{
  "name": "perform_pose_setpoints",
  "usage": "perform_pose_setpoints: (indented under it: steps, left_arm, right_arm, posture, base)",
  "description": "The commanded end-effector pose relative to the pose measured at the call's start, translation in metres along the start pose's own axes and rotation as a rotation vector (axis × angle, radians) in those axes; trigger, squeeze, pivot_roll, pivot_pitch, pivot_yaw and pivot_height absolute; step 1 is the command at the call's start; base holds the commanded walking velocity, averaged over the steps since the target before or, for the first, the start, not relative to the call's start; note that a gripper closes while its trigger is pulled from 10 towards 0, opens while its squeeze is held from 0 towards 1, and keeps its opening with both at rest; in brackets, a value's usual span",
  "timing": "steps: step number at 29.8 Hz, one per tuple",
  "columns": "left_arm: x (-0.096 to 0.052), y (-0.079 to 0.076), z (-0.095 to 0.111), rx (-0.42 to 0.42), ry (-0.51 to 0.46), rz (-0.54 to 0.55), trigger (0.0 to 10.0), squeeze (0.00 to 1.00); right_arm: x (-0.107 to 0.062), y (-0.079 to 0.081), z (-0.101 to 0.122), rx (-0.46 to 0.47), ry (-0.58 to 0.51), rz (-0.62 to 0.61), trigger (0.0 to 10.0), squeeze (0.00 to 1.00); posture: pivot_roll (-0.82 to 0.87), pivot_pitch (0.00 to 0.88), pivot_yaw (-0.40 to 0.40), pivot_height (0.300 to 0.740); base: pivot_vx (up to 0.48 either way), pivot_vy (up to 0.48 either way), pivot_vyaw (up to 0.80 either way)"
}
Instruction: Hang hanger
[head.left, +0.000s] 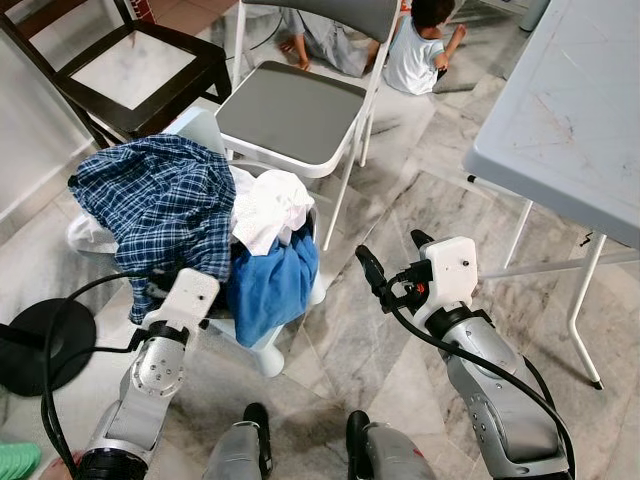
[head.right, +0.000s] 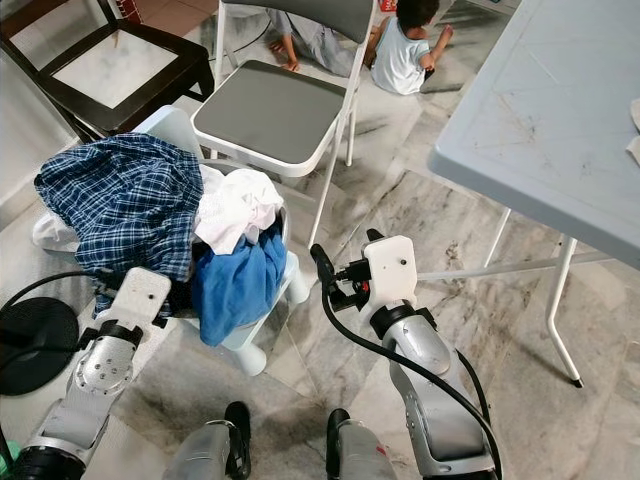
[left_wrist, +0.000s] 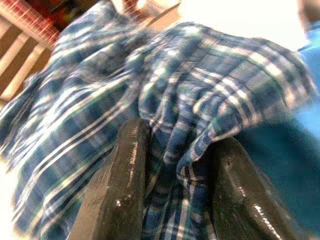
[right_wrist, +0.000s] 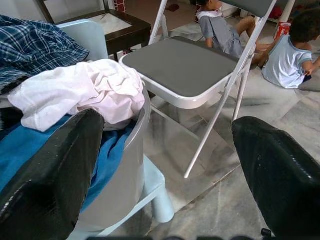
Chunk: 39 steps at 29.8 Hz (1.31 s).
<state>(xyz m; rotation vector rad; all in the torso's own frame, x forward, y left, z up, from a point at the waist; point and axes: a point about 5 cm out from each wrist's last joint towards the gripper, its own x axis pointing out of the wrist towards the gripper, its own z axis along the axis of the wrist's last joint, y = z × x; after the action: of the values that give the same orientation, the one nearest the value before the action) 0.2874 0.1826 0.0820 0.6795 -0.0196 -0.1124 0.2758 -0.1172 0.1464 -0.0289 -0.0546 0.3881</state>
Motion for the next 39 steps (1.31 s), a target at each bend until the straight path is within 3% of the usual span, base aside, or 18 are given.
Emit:
perform_pose_setpoints:
  steps: [1,2,5,6,8,9,10,11,17,23,29,30,31,39]
  left_arm:
    - [-0.006,-0.007,-0.004,0.038,0.01,-0.056,10.0,0.32]
    - [-0.006,-0.009,0.0,0.071,-0.009,-0.084,10.0,0.23]
    - [-0.008,-0.02,0.005,0.118,-0.035,-0.196,10.0,0.4]
    - [-0.009,-0.025,0.005,0.125,-0.029,-0.237,10.0,0.91]
    - [-0.009,-0.028,0.004,0.139,-0.023,-0.264,10.0,0.93]
    - [-0.009,-0.029,0.004,0.161,-0.02,-0.281,10.0,0.89]
    - [-0.008,-0.031,0.005,0.174,-0.012,-0.297,10.0,0.33]
    - [-0.005,-0.031,0.005,0.163,0.003,-0.298,10.0,0.0]
    - [0.005,-0.026,0.01,0.159,0.021,-0.276,10.0,0.0]
    - [0.012,-0.021,0.008,0.226,0.059,-0.276,10.0,0.0]
    - [0.015,-0.025,0.007,0.22,0.084,-0.3,10.0,0.0]
    - [0.015,-0.027,0.006,0.214,0.093,-0.309,4.4,0.0]
    - [0.014,-0.03,0.004,0.207,0.103,-0.321,0.0,0.0]
    - [0.008,-0.031,-0.01,0.208,0.146,-0.328,0.0,0.0]
  right_arm:
    - [-0.002,0.0,-0.005,0.005,0.02,-0.002,10.0,0.0]
    - [-0.002,0.001,-0.005,0.005,0.022,0.0,10.0,0.0]
    - [-0.002,0.002,-0.006,0.007,0.025,0.003,10.0,0.0]
    - [-0.002,0.002,-0.006,0.007,0.026,0.004,10.0,0.0]
    - [-0.002,0.002,-0.006,0.007,0.027,0.004,10.0,0.0]
    - [-0.002,0.002,-0.006,0.007,0.027,0.004,10.0,0.0]
    - [-0.002,0.002,-0.007,0.007,0.029,0.004,10.0,0.0]
    - [-0.003,0.002,-0.007,0.008,0.029,0.004,10.0,0.0]
    - [-0.003,0.002,-0.007,0.01,0.03,0.004,10.0,0.0]
    - [-0.003,0.002,-0.007,0.011,0.028,0.003,10.0,0.0]
    - [-0.002,0.003,-0.007,0.014,0.028,0.006,10.0,0.0]
    - [-0.002,0.004,-0.007,0.015,0.027,0.007,10.0,0.0]
    - [-0.001,0.004,-0.007,0.016,0.027,0.009,10.0,0.0]
    - [-0.002,0.005,-0.008,0.019,0.028,0.01,10.0,0.0]
  posture:
    - [0.02,0.307,-0.02,0.74]
    - [0.02,0.307,-0.02,0.74]
    - [0.02,0.31,-0.018,0.74]
    - [0.02,0.31,-0.017,0.74]
    - [0.02,0.31,-0.014,0.74]
    - [0.02,0.309,-0.014,0.74]
    - [0.02,0.308,-0.013,0.74]
    - [0.02,0.308,-0.013,0.74]
    - [0.02,0.305,-0.01,0.74]
    - [0.01,0.303,-0.006,0.74]
    - [0.02,0.301,-0.004,0.74]
    - [0.02,0.3,-0.003,0.74]
    - [0.02,0.3,-0.002,0.74]
    - [0.02,0.301,0.0,0.74]
  base:
    - [0.0,0.0,0.0]
    - [0.0,0.0,0.0]
    - [0.0,0.0,0.0]
    - [0.0,0.0,0.0]
    - [0.0,0.0,0.0]
    - [0.0,0.0,0.0]
    - [0.0,0.0,0.0]
    - [0.0,0.0,0.0]
    - [0.0,0.0,0.0]
    - [0.0,0.0,0.0]
    - [0.0,0.0,0.0]
    - [0.0,0.0,0.0]
    - [0.0,0.0,0.0]
    - [0.0,0.0,0.0]
